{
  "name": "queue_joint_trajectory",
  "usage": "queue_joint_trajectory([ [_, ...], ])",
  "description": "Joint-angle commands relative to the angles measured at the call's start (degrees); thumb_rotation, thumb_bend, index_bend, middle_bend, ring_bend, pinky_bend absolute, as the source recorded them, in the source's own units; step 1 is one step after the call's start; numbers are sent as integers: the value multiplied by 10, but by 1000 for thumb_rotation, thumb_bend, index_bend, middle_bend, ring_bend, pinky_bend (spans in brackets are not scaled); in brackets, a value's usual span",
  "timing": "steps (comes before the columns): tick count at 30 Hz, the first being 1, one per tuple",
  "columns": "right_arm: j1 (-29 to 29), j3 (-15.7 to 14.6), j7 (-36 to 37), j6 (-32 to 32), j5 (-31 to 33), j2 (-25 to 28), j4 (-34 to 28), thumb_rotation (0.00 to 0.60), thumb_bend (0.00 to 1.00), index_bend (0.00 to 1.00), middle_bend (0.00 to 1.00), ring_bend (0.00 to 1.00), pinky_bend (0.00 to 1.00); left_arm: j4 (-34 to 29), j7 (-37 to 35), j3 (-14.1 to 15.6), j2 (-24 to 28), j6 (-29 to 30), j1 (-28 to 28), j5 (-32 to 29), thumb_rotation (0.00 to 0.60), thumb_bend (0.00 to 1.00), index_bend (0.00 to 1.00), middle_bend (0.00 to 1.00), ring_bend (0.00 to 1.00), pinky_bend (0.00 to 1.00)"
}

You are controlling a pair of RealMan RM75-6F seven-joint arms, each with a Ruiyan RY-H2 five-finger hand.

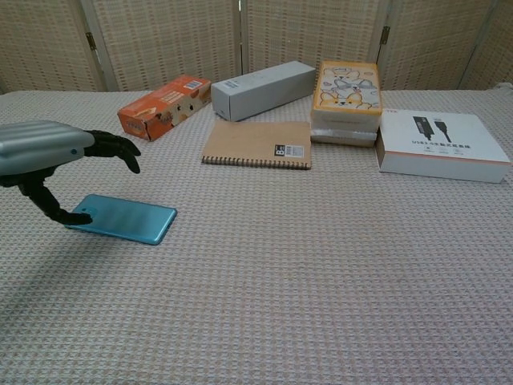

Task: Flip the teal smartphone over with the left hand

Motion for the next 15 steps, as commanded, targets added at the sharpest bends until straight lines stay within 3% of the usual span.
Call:
queue_joint_trajectory([
  [1, -1, 0, 2, 1, 1, 0, 1, 600, 225, 34, 129, 51, 92, 21, 25, -8, -31, -15, -18, -36, 600, 281, 281, 126, 119, 192],
  [15, 2, 0, 13, -6, 7, -2, 8, 600, 226, 34, 129, 51, 92, 27, 161, -7, -79, -34, -61, -189, 600, 281, 216, 126, 119, 192],
])
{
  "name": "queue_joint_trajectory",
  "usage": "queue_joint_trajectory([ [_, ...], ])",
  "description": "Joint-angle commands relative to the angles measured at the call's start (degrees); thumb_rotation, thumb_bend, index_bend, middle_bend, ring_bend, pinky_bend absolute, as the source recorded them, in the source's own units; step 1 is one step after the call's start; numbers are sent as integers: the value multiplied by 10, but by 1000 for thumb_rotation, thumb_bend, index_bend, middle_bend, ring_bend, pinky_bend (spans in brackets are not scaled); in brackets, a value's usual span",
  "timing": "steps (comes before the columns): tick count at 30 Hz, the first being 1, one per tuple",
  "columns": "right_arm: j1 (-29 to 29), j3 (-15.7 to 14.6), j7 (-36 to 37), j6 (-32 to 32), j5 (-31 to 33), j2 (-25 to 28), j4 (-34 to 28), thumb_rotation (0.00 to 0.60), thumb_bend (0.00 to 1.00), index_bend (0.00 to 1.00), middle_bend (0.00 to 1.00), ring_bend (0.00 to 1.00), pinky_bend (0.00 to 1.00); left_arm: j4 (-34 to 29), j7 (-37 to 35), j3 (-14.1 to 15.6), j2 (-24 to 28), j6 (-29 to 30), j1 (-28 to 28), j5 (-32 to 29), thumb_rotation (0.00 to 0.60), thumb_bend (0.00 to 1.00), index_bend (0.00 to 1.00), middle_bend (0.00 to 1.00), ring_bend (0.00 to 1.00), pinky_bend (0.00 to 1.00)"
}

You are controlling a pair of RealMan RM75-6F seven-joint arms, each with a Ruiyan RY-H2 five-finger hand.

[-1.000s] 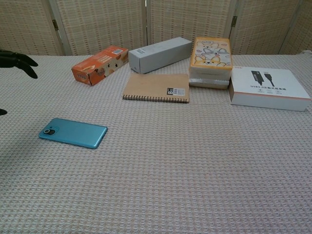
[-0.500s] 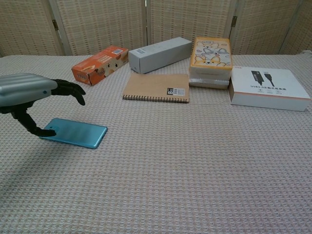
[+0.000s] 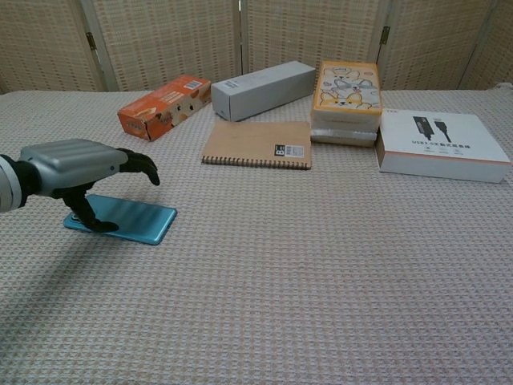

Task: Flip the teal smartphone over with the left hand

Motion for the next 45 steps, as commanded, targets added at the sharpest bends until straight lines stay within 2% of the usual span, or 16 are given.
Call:
queue_joint_trajectory([
  [1, -1, 0, 2, 0, 1, 0, 1, 600, 226, 34, 130, 51, 92, -5, 35, 2, -13, -8, -19, -47, 600, 281, 218, 126, 119, 192],
  [13, -4, -1, 14, 0, 6, -3, 13, 600, 230, 34, 129, 51, 92, -22, 95, 21, -26, 11, -50, -137, 600, 281, 216, 126, 119, 192],
  [30, -5, -1, 29, -3, 11, -5, 27, 600, 231, 34, 129, 51, 92, -6, 99, 37, -52, 41, -69, -164, 600, 281, 220, 200, 139, 192],
  [45, -9, -1, 32, 3, 12, -5, 29, 600, 232, 34, 129, 51, 92, 5, 97, 49, -61, 50, -76, -177, 600, 281, 291, 255, 167, 192],
])
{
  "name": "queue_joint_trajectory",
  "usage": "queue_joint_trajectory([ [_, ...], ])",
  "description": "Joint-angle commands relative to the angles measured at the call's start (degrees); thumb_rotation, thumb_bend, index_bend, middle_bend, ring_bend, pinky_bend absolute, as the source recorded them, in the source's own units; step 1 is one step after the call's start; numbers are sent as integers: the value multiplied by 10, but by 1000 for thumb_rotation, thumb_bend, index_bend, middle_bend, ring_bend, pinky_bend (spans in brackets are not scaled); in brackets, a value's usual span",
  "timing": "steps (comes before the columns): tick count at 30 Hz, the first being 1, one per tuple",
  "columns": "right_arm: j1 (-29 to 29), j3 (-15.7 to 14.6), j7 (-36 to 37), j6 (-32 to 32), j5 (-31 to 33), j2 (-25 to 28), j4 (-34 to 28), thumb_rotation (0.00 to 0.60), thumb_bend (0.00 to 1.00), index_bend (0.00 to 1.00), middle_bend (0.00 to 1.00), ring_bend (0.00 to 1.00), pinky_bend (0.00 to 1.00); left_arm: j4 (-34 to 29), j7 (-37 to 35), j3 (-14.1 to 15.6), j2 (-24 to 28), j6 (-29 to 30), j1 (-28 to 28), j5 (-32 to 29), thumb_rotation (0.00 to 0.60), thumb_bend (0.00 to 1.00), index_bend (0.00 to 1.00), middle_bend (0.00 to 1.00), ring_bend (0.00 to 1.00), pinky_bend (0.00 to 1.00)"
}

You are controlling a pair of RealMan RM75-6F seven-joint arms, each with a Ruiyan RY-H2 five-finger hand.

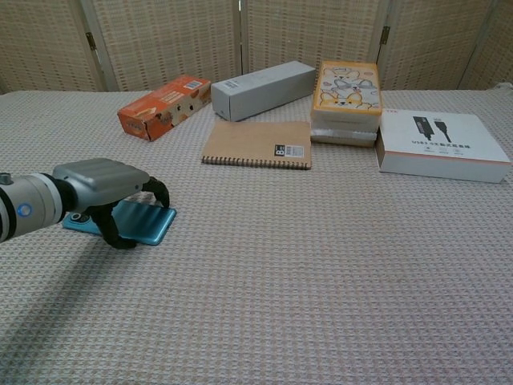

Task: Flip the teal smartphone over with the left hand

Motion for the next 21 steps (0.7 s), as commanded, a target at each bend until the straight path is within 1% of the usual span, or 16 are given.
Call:
queue_joint_trajectory([
  [1, -1, 0, 0, 1, -1, 0, -1, 600, 233, 34, 130, 51, 92, 1, -2, 1, -1, 0, -1, -1, 600, 281, 291, 257, 167, 192],
  [3, -1, 0, 1, 2, -1, 0, 0, 600, 233, 34, 129, 51, 92, 3, -9, 1, -2, 0, 0, 3, 600, 286, 297, 277, 177, 192],
  [8, -3, 0, 2, 4, 0, 0, 1, 600, 233, 34, 130, 51, 92, 15, -37, 1, -9, 7, 6, 33, 600, 349, 367, 408, 260, 192],
  [10, -4, 0, 2, 6, 0, 0, 0, 600, 233, 34, 129, 51, 92, 19, -53, 0, -10, 12, 10, 51, 600, 354, 386, 432, 274, 192],
  [14, -4, 1, 2, 7, 0, 0, 0, 600, 233, 34, 130, 51, 92, 11, -94, -7, 0, 18, 18, 81, 600, 359, 414, 457, 287, 192],
  [21, -5, 2, 5, 9, -1, -1, 2, 600, 233, 34, 129, 51, 92, -34, -213, -42, 36, 18, 31, 135, 600, 359, 432, 480, 299, 192],
])
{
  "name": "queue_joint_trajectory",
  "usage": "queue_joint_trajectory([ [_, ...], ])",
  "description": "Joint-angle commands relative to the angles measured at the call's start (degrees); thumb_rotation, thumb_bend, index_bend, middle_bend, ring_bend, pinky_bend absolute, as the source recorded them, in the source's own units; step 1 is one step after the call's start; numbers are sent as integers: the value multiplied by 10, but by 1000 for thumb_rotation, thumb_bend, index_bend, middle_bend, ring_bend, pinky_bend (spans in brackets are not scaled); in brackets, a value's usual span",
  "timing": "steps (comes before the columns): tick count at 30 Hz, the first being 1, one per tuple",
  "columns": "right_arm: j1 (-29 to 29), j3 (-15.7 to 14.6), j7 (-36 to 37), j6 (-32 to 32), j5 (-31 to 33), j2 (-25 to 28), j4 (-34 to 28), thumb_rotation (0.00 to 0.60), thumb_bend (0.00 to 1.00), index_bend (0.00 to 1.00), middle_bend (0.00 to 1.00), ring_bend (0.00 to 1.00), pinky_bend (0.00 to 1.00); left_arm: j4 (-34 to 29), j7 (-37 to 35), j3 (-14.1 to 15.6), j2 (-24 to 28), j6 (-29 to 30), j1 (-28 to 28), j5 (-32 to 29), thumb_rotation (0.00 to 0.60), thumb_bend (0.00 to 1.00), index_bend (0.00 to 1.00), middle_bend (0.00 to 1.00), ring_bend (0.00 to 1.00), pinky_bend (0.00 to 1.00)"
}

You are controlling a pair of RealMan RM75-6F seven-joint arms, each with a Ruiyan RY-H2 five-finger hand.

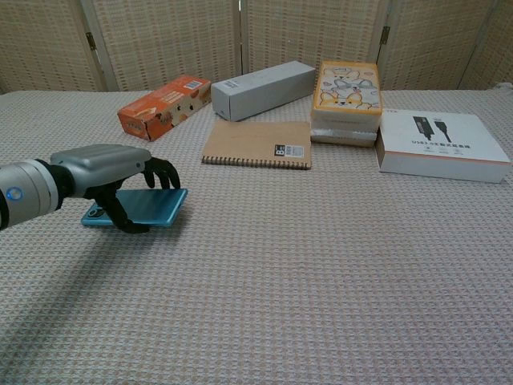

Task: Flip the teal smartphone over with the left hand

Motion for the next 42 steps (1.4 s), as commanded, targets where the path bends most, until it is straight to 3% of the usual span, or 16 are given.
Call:
queue_joint_trajectory([
  [1, -1, 0, 1, 1, 0, 0, 0, 600, 233, 34, 129, 51, 92, -31, -72, -25, 24, 2, 11, 38, 600, 359, 432, 481, 299, 192],
  [12, -4, -1, 10, 4, 0, 0, 6, 600, 233, 34, 129, 51, 92, -81, -217, -71, 70, -22, 18, 58, 600, 359, 425, 481, 300, 192],
  [21, -5, -1, 15, 4, -1, -1, 11, 600, 233, 34, 129, 51, 92, -65, -313, -76, 41, -43, 20, 79, 600, 359, 411, 481, 301, 192],
  [29, -8, -2, 18, 5, -1, 0, 11, 600, 233, 34, 129, 51, 92, -12, -440, -94, -29, -37, 35, 78, 600, 359, 404, 481, 300, 192],
  [42, -9, -2, 13, 9, -5, 2, 5, 600, 233, 34, 129, 51, 92, 88, -635, -93, -66, -27, 80, 127, 600, 359, 385, 480, 299, 191],
])
